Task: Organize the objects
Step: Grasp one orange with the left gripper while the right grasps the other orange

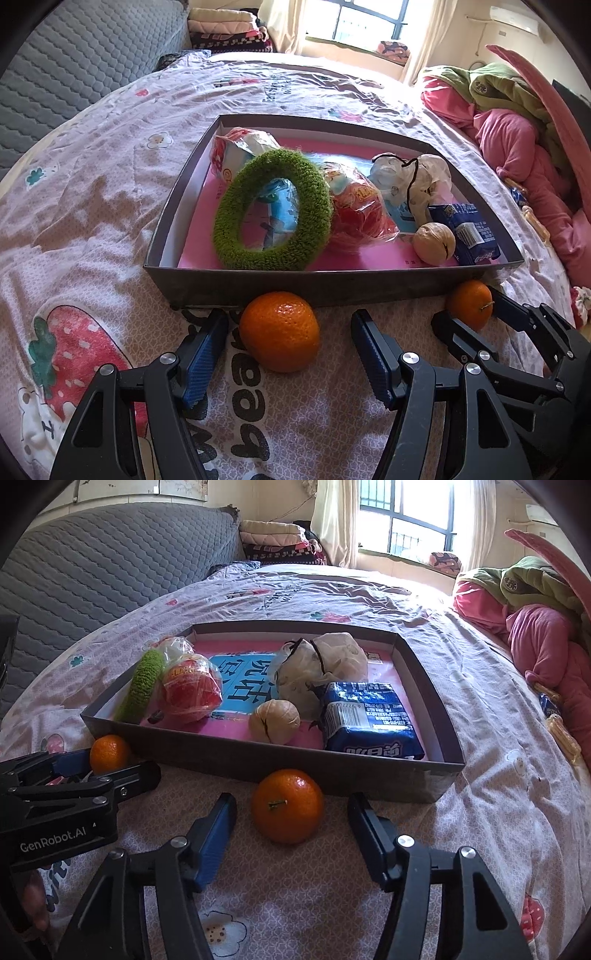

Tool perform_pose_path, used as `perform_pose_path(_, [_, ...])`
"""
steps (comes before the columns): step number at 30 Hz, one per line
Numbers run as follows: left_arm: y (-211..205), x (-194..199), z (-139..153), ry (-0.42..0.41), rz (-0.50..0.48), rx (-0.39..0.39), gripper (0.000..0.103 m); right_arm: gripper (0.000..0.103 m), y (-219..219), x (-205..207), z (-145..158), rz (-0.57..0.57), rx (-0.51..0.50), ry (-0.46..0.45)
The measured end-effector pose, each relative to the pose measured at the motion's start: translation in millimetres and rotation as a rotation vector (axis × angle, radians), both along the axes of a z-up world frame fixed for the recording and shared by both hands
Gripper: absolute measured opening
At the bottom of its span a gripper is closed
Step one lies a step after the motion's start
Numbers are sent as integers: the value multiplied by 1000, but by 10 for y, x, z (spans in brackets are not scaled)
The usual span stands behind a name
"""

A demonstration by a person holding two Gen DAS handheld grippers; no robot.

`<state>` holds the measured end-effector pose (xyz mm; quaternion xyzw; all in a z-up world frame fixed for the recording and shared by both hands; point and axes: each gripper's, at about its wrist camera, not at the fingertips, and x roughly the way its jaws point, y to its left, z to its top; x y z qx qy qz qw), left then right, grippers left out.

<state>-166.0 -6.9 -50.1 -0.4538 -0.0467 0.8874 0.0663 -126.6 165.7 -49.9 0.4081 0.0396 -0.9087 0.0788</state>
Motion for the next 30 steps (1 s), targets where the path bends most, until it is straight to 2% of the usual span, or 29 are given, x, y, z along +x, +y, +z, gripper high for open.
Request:
perform_pose_path(10, [76,1,17,11,-12,-21,61,51,-27,-19,-20,10,10,1])
perform_pose_path(15, [65,-3,24,9,-5,-23,57,40,-29,-20,-16,18,3,1])
perform_pose_path(18, [64,0,25,10,-1,-32,53,38,-32,-17,-15,19,3,1])
perform_pose_path(24, [49,8,34,13,13,-63,39,37,-33,-14,-13,20,1,1])
perform_pose_path(30, [40,20,45,16,10,-60,39,37,-33,-4,-4,25,-3,1])
